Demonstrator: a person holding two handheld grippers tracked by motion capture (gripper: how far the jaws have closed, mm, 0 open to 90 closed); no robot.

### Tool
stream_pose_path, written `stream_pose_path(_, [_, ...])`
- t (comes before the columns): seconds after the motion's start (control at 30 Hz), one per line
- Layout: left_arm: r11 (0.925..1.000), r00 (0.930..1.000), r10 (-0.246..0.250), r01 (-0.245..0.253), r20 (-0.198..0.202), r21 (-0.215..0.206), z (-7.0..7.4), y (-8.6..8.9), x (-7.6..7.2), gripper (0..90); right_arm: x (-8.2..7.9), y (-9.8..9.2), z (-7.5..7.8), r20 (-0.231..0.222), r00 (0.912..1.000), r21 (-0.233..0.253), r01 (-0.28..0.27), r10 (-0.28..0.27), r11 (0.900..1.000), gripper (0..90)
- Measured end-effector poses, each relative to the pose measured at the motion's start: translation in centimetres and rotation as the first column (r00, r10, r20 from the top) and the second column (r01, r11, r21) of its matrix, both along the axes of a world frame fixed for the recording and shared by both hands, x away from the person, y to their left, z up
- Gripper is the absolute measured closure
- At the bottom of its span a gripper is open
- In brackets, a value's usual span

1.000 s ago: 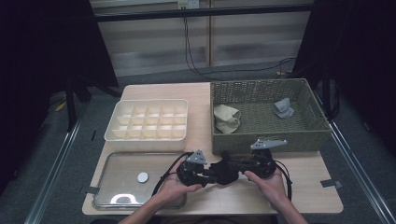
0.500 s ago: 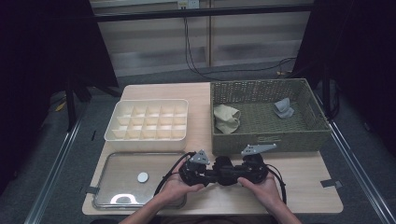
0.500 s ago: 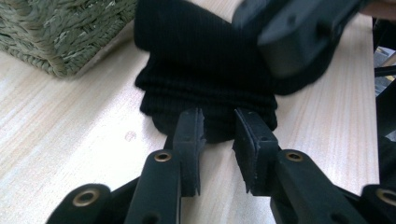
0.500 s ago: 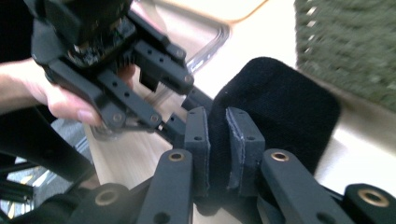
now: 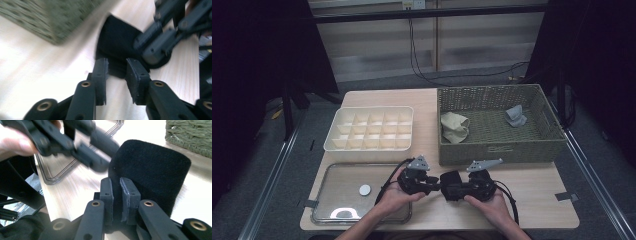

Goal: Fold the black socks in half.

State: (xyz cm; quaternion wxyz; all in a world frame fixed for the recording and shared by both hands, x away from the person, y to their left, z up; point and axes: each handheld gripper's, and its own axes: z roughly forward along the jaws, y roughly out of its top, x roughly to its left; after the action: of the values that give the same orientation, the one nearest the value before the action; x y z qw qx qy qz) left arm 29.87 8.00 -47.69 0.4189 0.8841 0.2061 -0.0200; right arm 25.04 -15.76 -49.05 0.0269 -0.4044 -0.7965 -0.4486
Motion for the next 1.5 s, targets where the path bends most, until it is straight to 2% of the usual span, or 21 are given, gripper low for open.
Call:
stream_pose_path(0.07, [0.9999,0.9998,0.012,-0.012,0.017,-0.012,0.7,0.1,0.3,65.6,0.0,0.0,0.0,-0.003,1.0,0.0,-0.004,0.004,1.0,81.4])
stream_pose_path(0.13, [0.9988,0.9995,0.031,-0.03,0.004,-0.04,1.2,0.0,0.6,61.4,-0.1,0.1,0.0,0.003,0.9999,-0.004,-0.012,0.012,1.0,81.4])
stream_pose_path(0.3, [0.9994,0.9992,0.028,-0.028,0.029,-0.019,1.2,-1.1,0.7,55.3,-0.4,0.2,-0.1,0.008,0.9998,-0.009,-0.016,0.016,1.0,81.5])
stream_pose_path(0.37, [0.9993,0.9994,0.031,-0.031,0.017,-0.022,0.8,-1.8,1.2,54.4,-0.4,0.2,0.0,0.007,0.9998,-0.012,-0.016,0.016,1.0,81.5])
stream_pose_path(0.43, [0.9989,0.999,0.043,-0.043,-0.011,-0.018,0.4,-1.9,1.6,49.8,-0.4,0.1,0.0,0.007,0.9998,-0.011,-0.016,0.016,1.0,81.5])
stream_pose_path(0.5, [0.9986,0.9988,0.043,-0.044,-0.025,-0.03,0.0,-2.1,1.8,48.6,-0.3,0.1,0.0,0.009,0.9998,-0.015,-0.02,0.02,1.0,81.5])
stream_pose_path(0.57, [0.9989,0.9985,0.045,-0.045,-0.032,-0.009,-0.2,-2.1,2.0,48.7,-0.3,0.1,0.0,0.008,0.9998,-0.015,-0.019,0.019,1.0,81.4])
stream_pose_path(0.63, [0.9992,0.9988,0.037,-0.038,-0.031,-0.011,-0.3,-2.0,2.1,49.2,-0.3,0.0,0.1,0.006,0.9999,-0.018,-0.015,0.015,1.0,80.8])
stream_pose_path(0.73, [0.9994,0.999,0.032,-0.033,-0.032,-0.007,-0.5,-2.0,1.9,50.8,-0.3,-0.2,0.4,0.003,0.9999,-0.011,-0.01,0.01,1.0,74.0])
stream_pose_path(0.83, [0.9996,0.9989,0.022,-0.023,-0.041,-0.018,-0.5,-2.0,2.0,50.7,-0.5,-0.7,0.8,0.008,1.0,-0.005,-0.003,0.003,1.0,64.8])
stream_pose_path(0.87, [0.9991,0.9985,0.02,-0.022,-0.051,-0.036,-0.4,-1.9,2.0,49.2,-0.5,-0.9,1.1,0.007,0.9999,0.002,0.007,-0.007,1.0,59.4])
stream_pose_path(0.93, [0.9994,0.9984,0.017,-0.019,-0.054,-0.03,-0.4,-1.9,1.9,48.7,-0.7,-1.3,1.5,0.013,0.9998,0.006,0.012,-0.012,1.0,56.6])
stream_pose_path(1.07, [0.9994,0.9987,0.018,-0.019,-0.047,-0.029,-0.4,-1.9,1.9,48.5,-0.8,-2.3,2.6,0.028,0.9993,0.032,0.025,-0.026,0.999,57.9])
stream_pose_path(1.17, [0.9992,0.9983,0.018,-0.02,-0.055,-0.034,-0.5,-1.9,1.9,47.8,-0.8,-3.0,3.3,0.04,0.9984,0.051,0.038,-0.04,0.998,66.4])
stream_pose_path(1.23, [0.9993,0.9981,0.019,-0.021,-0.059,-0.032,-0.6,-1.9,1.9,47.8,-0.8,-3.3,3.1,0.034,0.9975,0.032,0.06,-0.061,0.998,74.0])
stream_pose_path(1.33, [0.9995,0.9982,0.012,-0.014,-0.059,-0.029,-0.6,-1.9,1.9,47.5,-0.6,-3.3,1.8,-0.009,0.996,-0.01,0.089,-0.089,0.996,73.5])
stream_pose_path(1.4, [0.9996,0.9977,0.005,-0.007,-0.067,-0.026,-0.7,-1.9,1.9,45.9,-0.6,-2.9,1.1,-0.02,0.9958,-0.047,0.089,-0.09,0.995,59.2])
stream_pose_path(1.43, [0.9997,0.9977,0.003,-0.005,-0.068,-0.025,-0.7,-1.9,1.9,44.9,-0.6,-2.7,0.9,-0.021,0.9932,-0.086,0.113,-0.115,0.99,51.8])
stream_pose_path(1.47, [0.9993,0.9975,0.002,-0.005,-0.07,-0.037,-0.8,-2.0,1.8,44.1,-0.6,-2.7,0.7,-0.018,0.9921,-0.1,0.122,-0.124,0.988,50.8])
stream_pose_path(1.5, [0.9997,0.9976,-0.001,-0.001,-0.069,-0.023,-0.8,-2.0,1.8,43.0,-0.5,-2.6,0.5,-0.017,0.9917,-0.106,0.125,-0.127,0.986,50.8])
